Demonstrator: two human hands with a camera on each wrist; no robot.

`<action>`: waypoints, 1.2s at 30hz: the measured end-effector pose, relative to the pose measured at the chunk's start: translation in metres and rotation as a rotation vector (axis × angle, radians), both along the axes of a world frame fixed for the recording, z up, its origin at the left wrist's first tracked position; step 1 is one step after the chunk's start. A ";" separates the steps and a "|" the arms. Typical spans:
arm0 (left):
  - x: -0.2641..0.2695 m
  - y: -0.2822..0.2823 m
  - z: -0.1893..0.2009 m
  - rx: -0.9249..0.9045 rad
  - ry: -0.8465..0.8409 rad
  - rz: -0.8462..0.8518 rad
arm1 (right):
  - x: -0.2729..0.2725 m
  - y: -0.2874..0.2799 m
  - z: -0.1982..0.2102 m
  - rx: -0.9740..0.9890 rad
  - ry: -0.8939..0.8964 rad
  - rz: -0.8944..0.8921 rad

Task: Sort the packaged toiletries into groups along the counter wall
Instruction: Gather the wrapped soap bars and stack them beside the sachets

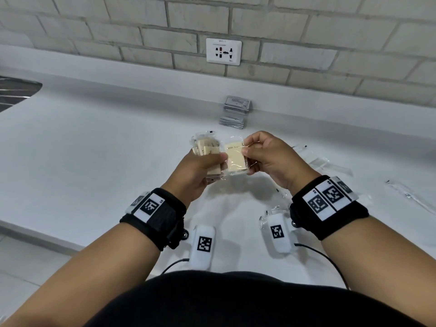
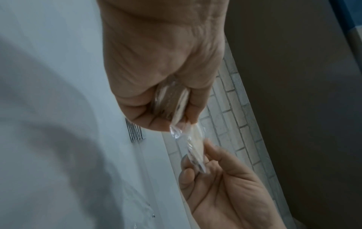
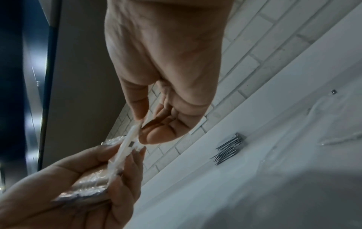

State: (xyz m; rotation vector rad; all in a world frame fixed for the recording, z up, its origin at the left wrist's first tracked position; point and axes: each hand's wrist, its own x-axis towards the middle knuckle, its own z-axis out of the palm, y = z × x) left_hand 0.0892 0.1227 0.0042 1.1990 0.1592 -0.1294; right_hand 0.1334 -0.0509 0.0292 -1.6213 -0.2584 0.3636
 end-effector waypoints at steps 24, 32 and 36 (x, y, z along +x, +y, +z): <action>-0.008 0.033 -0.008 -0.168 0.064 0.168 | 0.011 0.040 0.009 -0.300 -0.005 0.017; -0.011 0.028 0.003 -0.104 0.016 0.124 | 0.004 0.044 0.006 -0.165 0.071 -0.037; -0.010 0.029 0.003 -0.195 0.069 0.151 | 0.002 0.036 0.013 -0.057 -0.302 -0.150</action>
